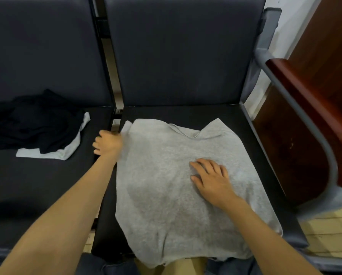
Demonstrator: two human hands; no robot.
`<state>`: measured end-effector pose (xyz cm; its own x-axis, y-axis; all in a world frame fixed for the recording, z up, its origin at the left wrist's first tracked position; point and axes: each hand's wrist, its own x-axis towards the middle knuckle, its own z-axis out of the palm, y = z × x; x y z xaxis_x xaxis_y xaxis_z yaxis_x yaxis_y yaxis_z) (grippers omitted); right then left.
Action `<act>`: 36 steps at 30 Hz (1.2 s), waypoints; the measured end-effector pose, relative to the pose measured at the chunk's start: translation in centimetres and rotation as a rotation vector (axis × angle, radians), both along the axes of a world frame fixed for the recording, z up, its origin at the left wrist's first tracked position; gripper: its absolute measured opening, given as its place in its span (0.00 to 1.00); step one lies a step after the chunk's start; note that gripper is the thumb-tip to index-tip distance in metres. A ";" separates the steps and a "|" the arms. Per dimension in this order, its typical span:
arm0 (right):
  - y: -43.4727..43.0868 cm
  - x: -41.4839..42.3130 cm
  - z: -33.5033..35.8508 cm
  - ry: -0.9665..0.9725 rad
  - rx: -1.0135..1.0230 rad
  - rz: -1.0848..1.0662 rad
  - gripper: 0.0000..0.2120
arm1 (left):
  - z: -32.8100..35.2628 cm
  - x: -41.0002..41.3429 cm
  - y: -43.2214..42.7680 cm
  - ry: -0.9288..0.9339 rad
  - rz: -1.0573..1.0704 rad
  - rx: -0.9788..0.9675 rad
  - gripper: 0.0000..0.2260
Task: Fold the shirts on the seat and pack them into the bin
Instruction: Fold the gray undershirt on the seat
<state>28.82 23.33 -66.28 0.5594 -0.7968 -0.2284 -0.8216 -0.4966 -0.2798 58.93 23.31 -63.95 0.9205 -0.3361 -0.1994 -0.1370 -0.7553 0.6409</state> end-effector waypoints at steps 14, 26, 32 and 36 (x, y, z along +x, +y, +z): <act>-2.4 0.5 2.7 -0.179 -0.106 -0.187 0.20 | -4.6 -9.0 3.4 -0.425 -0.919 0.395 0.27; -18.4 1.8 1.6 -0.069 -0.040 -0.609 0.16 | -5.6 -8.6 3.0 -0.441 -0.950 0.330 0.33; -16.8 -0.3 2.3 -0.317 -0.299 -0.765 0.18 | -5.5 -7.8 1.6 -0.474 -1.019 0.323 0.37; -10.3 0.8 2.4 -0.203 -0.265 -0.365 0.22 | -5.3 -7.4 0.7 -0.467 -1.031 0.337 0.33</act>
<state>29.62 13.06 -63.84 0.2452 -0.9650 0.0935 -0.8974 -0.2624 -0.3548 51.48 23.97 -69.29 0.2516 -0.9583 -0.1356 -0.9496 -0.2715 0.1565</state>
